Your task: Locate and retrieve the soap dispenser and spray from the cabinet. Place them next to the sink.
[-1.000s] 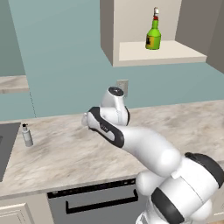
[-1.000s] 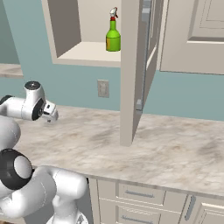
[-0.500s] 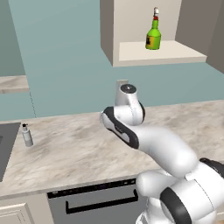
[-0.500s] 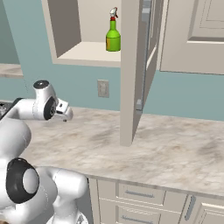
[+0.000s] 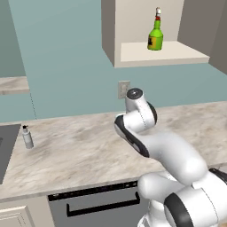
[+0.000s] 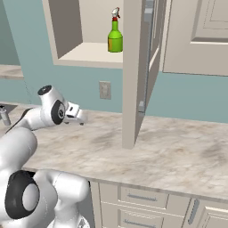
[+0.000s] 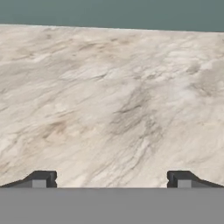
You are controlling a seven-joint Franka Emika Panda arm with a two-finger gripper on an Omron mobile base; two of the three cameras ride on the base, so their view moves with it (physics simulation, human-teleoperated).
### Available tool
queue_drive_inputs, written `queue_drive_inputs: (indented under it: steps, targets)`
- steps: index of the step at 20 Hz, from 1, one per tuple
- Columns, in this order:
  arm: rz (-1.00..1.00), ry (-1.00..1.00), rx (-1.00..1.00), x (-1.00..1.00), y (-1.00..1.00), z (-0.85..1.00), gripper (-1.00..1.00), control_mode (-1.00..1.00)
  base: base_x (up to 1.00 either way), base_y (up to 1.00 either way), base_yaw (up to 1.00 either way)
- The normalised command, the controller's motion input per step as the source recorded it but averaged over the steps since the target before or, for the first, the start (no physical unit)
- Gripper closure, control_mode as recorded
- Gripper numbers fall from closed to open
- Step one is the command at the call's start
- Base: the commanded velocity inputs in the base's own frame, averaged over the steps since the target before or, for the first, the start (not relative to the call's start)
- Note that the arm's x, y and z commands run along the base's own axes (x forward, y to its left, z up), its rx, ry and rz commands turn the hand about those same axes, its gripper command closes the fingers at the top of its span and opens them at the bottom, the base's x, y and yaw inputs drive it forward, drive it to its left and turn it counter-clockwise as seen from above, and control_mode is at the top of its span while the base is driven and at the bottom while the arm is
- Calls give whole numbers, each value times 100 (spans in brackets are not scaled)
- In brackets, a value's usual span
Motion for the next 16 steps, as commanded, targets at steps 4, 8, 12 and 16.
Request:
queue_drive_inputs:
  steps: [4, 8, 12, 16]
  targets:
    - [-8, -11, 0, 0, -54, 26, -100, -100, 0, 0, 0]
    - [-6, -14, 1, -11, -56, 42, -100, -100, 0, 0, 0]
    - [-2, -19, 1, -25, -44, 46, -100, -100, 0, 0, 0]
    - [1, -13, 1, -25, -21, 59, -100, -100, 0, 0, 0]
